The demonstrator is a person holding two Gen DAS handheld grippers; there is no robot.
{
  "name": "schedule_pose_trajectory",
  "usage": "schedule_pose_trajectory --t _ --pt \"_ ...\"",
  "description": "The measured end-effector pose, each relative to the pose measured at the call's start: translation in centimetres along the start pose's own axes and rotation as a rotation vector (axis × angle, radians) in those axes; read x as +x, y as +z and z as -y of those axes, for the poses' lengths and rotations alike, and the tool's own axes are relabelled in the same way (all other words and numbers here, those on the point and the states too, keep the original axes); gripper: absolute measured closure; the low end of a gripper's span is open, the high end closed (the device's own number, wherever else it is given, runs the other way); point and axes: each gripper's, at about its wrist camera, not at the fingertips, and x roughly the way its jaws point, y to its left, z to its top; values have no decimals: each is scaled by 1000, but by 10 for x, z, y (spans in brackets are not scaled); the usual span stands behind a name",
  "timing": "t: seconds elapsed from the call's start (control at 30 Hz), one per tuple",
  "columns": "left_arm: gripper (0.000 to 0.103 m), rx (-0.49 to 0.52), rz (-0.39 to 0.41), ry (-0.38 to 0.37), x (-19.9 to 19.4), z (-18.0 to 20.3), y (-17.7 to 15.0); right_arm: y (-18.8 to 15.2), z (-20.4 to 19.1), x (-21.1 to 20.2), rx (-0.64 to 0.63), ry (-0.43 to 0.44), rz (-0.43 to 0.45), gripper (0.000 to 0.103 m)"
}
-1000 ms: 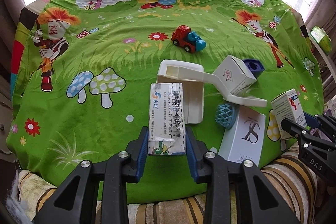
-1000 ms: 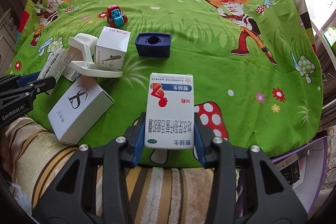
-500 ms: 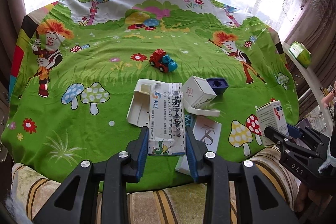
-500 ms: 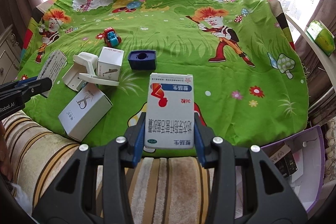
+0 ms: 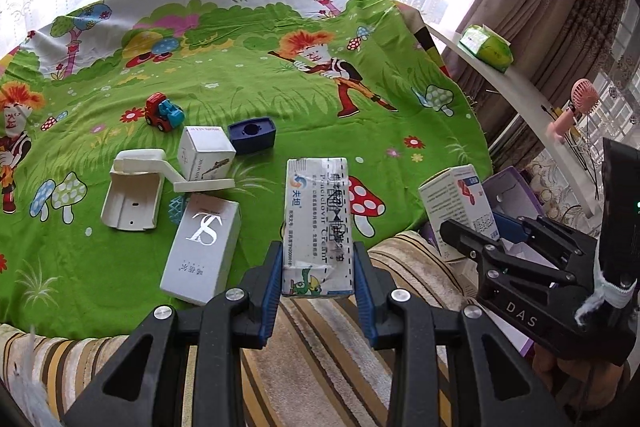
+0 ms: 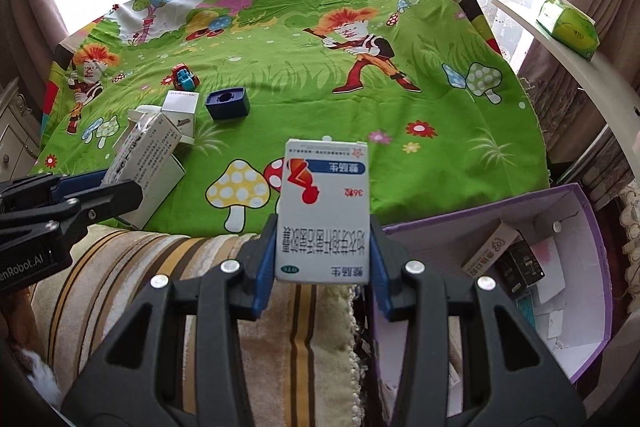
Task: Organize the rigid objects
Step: 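Carry both medicine boxes over the purple box and open both grippers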
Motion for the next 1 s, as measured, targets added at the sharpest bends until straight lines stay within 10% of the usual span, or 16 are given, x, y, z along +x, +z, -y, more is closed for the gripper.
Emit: schedule_pose_trajectory --t 0.83,1.0 --pt "69 364 -62 -230 14 155 -18 -27 128 -61 210 -210 61 58" --pt "52 389 -60 -254 13 161 -18 -28 136 -64 236 -220 61 51"
